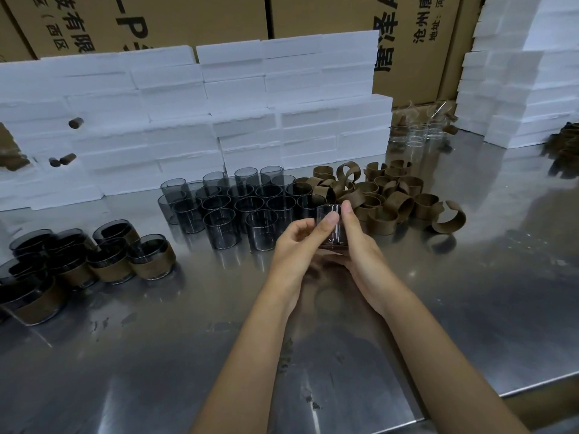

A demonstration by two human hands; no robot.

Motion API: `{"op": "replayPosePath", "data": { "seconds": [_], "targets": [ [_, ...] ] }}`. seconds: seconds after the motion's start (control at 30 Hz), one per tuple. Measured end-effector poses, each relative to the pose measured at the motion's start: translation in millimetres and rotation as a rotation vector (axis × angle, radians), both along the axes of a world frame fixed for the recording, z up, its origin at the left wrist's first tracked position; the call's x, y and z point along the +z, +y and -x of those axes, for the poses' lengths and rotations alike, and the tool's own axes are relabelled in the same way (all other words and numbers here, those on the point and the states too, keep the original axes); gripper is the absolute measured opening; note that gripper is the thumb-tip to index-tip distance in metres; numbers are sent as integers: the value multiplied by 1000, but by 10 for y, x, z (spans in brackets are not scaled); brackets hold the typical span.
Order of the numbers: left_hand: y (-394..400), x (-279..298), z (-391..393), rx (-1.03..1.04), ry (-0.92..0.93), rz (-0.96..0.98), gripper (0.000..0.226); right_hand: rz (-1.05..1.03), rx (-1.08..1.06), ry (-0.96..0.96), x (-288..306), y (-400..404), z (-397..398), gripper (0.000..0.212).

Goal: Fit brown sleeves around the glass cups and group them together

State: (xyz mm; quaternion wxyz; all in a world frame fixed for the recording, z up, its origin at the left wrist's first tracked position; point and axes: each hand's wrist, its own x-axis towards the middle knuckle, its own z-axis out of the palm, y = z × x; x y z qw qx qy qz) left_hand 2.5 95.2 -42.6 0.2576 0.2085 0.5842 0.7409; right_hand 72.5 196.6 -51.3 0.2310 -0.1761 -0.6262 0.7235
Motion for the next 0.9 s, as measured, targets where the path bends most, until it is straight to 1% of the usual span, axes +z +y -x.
{"op": "replayPosePath", "data": {
  "seconds": [0.13,0.23,0.33,0.4,0.47,0.53,0.6,0.67,0.73,0.83,0.9],
  "targets": [
    [-34,11,26,-8,38,36,59,-98,-64,3,-36,-26,35,79],
    [-20,4,12,64,92,37,52,-151,-97,21,-47,-32,48,72],
    [-21,-27,47,117,109,27,30,-130,-87,53,-65,-23,58,63],
    [-28,-38,83,142,102,38,23,-109,-81,60,-81,-15,65,51],
    [-16,-52,112,149,76,39,23,-130,-83,48,-100,5,50,44],
    [-4,-54,120,129,30,13,24,-125,-52,62,-112,27,21,47],
    [12,-62,118,104,4,-13,28,-23,-17,118,-86,25,2,43],
    [23,-83,128,74,9,-39,28,191,-2,183,-44,21,-4,39],
    [18,-93,141,22,37,-73,33,324,18,199,3,18,-17,38],
    [1,-95,123,-37,98,-75,45,371,64,186,31,26,-51,39],
    [3,-86,94,-7,129,-62,50,355,78,173,34,44,-64,42]
  ]
}}
